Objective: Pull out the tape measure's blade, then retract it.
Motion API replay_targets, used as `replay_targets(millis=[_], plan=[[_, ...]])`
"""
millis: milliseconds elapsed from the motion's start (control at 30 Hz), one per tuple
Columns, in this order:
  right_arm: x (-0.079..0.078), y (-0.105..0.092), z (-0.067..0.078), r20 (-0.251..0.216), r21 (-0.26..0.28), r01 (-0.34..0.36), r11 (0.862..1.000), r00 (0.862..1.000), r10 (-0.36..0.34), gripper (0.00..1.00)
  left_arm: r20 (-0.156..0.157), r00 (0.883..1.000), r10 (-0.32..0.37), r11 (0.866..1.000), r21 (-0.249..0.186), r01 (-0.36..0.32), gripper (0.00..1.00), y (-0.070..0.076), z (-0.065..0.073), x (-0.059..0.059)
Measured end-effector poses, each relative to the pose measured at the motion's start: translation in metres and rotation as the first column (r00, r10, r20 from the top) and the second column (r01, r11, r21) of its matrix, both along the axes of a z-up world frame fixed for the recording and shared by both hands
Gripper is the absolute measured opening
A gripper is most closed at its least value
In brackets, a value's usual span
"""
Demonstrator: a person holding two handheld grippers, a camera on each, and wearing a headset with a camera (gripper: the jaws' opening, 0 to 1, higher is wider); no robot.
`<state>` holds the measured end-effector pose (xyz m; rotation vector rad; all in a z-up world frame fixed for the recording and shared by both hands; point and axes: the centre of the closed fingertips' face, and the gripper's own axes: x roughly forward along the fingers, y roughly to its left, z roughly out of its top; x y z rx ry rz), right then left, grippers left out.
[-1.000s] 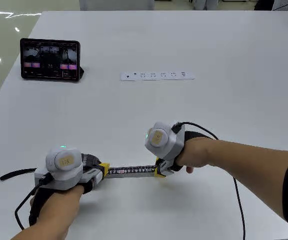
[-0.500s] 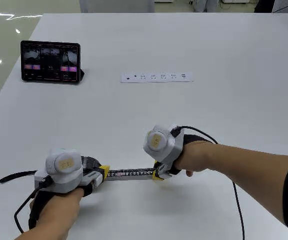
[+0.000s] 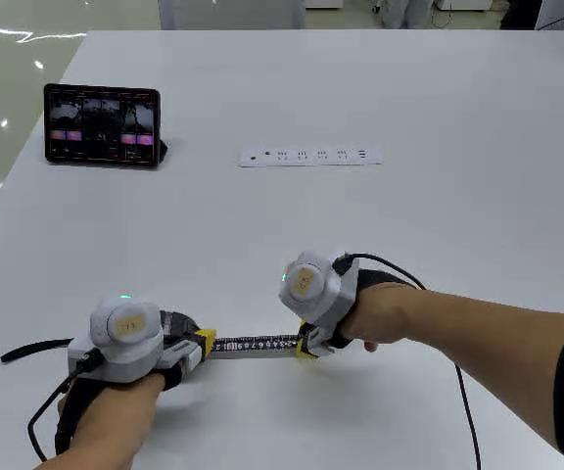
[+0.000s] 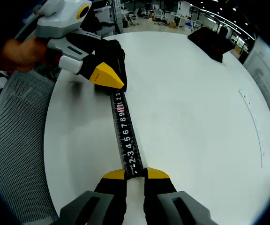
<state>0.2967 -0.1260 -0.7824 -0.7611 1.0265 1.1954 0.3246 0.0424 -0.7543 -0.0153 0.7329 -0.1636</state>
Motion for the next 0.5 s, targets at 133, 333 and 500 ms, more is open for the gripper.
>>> replay_targets(millis=[133,333,500], plan=[[0.0003,0.0016,0.0,0.0,0.001,-0.002,1.0,1.0,0.002,0.09,0.0,1.0,0.0,1.0,-0.001,0.0,0.66,0.0003,-0.0002,0.0002],[0.0008,0.0032,-0.0004,0.003,0.007,-0.012,1.0,1.0,0.012,0.1,-0.005,1.0,-0.003,1.0,-0.005,0.003,0.65,0.0002,-0.0005,-0.0006],[-0.0002,0.0033,-0.0002,0.009,0.025,-0.035,0.999,0.999,0.035,0.1,0.003,1.0,-0.003,1.0,-0.014,0.003,0.65,0.0002,0.0003,-0.0017]])
